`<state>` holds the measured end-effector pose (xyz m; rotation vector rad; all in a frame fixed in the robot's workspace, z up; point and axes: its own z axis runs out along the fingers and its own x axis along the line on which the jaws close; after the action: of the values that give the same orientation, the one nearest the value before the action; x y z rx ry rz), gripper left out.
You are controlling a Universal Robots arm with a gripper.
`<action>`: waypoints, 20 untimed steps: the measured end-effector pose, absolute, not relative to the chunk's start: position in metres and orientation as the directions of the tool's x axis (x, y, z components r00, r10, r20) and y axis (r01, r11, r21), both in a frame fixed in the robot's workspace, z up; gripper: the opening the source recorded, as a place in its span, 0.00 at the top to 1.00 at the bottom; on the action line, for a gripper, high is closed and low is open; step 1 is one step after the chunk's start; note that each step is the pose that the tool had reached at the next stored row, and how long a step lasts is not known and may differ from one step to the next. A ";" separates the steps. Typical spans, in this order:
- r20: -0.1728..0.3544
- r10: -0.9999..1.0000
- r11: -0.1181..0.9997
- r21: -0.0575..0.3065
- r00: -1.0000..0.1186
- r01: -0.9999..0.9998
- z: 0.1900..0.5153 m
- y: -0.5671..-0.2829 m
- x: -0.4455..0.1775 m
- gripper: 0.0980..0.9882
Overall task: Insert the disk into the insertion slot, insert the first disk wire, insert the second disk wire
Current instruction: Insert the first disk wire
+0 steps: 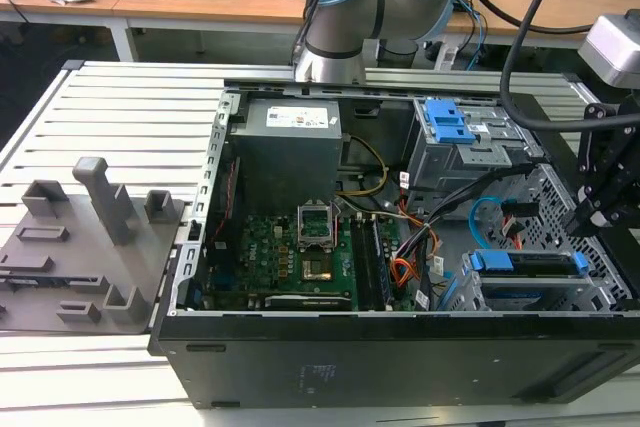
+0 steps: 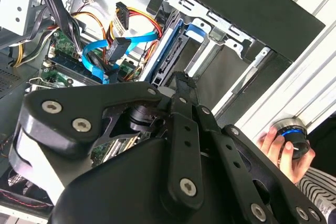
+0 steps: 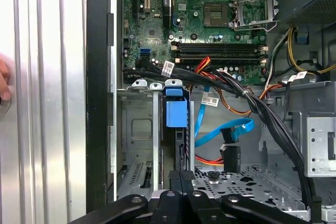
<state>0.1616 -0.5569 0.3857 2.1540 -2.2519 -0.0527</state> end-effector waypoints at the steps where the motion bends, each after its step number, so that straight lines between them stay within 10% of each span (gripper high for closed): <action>1: -0.005 -0.999 0.044 0.042 -0.044 -0.998 0.386 -0.557 0.162 0.99; 5: -0.005 -0.999 0.044 0.042 -0.044 -0.998 0.386 -0.557 0.162 0.70; 20: -0.004 -0.999 0.044 0.042 -0.045 -0.998 0.386 -0.535 0.162 0.70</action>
<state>0.1616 -0.5350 0.3859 2.1532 -2.2511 -0.0509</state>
